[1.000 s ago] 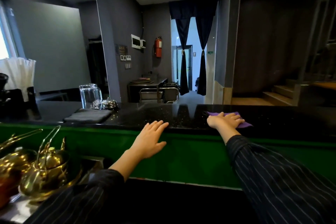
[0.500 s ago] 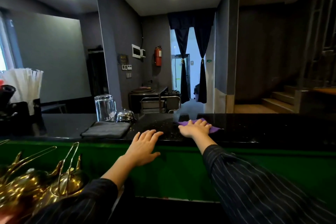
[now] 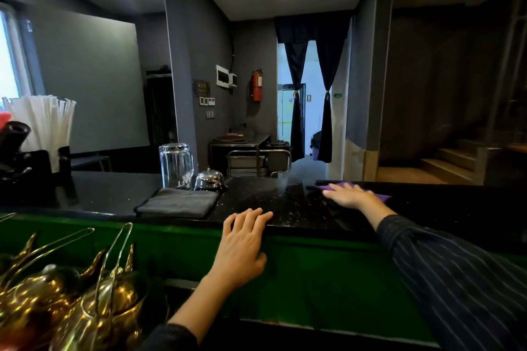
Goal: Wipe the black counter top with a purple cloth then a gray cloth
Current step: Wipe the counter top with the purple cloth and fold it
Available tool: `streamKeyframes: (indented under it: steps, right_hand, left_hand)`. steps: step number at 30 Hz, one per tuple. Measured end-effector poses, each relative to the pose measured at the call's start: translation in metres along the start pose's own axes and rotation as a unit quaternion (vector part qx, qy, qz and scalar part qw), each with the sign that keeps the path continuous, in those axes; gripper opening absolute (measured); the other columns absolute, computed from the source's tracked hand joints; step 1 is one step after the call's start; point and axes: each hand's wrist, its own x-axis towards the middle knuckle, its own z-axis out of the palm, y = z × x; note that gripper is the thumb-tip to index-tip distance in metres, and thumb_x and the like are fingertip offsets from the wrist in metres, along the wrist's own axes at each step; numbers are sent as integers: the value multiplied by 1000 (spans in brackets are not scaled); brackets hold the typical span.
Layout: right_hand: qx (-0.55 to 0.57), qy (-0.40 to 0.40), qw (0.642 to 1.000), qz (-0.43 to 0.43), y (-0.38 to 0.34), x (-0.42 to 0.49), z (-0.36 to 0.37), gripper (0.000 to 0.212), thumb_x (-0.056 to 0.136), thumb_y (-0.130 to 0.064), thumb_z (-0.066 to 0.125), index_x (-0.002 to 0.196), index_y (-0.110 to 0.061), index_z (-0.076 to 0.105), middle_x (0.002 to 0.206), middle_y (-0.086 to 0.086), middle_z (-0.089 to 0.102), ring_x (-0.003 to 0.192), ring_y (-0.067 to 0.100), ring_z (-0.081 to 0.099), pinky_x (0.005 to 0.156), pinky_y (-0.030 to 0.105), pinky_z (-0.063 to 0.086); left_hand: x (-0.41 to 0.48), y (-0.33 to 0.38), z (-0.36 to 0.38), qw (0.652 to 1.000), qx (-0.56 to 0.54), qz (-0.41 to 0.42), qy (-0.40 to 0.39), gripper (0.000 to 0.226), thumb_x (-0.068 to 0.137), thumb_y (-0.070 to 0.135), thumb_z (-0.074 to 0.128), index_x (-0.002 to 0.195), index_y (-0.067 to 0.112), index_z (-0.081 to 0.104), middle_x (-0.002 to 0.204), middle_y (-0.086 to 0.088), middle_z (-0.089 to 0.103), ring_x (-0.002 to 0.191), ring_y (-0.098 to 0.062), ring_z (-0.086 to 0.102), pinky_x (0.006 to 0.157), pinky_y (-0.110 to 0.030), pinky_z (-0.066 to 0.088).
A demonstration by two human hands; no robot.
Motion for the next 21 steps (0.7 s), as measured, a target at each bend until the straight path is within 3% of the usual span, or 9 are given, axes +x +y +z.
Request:
streamKeyframes:
  steps: [4,7,11,14,18,21]
  right_hand:
    - [-15,29,994,107,-3,24,-1,72,96,-67,17,157,-28,13,165,11,3,151,35,3,121,51,2]
    - [-28,38,991,128,-24,32,-1,75,95,-68,17,157,-25,13,163,16,6,149,39,7,120,53,5]
    - [-33,28,998,39,-62,32,5,77,93,-71,18,157,-28,12,164,13,6,150,37,7,119,53,5]
    - [-41,7,998,-49,-104,19,16,75,93,-71,19,156,-32,10,165,10,3,151,34,3,119,55,3]
    - [-34,-25,986,-161,-143,-14,31,71,95,-69,17,156,-34,8,165,5,0,152,29,1,119,58,0]
    - [-30,-32,975,-216,-149,-35,37,69,95,-68,18,155,-38,8,165,1,0,152,26,0,118,58,-1]
  left_hand:
    - [4,-4,1,1000,-3,15,-8,85,70,39,50,147,28,15,151,4,21,143,-16,14,115,-36,8]
    - [6,-4,3,1000,-7,17,-18,88,69,41,52,147,26,13,152,2,18,144,-16,10,116,-37,4]
    - [9,-8,4,999,-17,26,-35,97,67,43,56,148,26,7,153,1,15,144,-18,7,117,-41,0]
    - [8,-9,0,997,-38,28,-56,109,66,39,59,150,23,-9,158,1,5,147,-18,-2,119,-41,-4]
    - [4,-13,-12,993,-91,25,-70,114,66,24,60,148,13,-18,159,-3,-16,146,-15,-16,120,-34,-6]
    - [1,-20,-22,987,-141,-9,-70,109,68,14,57,148,9,-17,158,-7,-19,146,-19,-17,120,-32,-4]
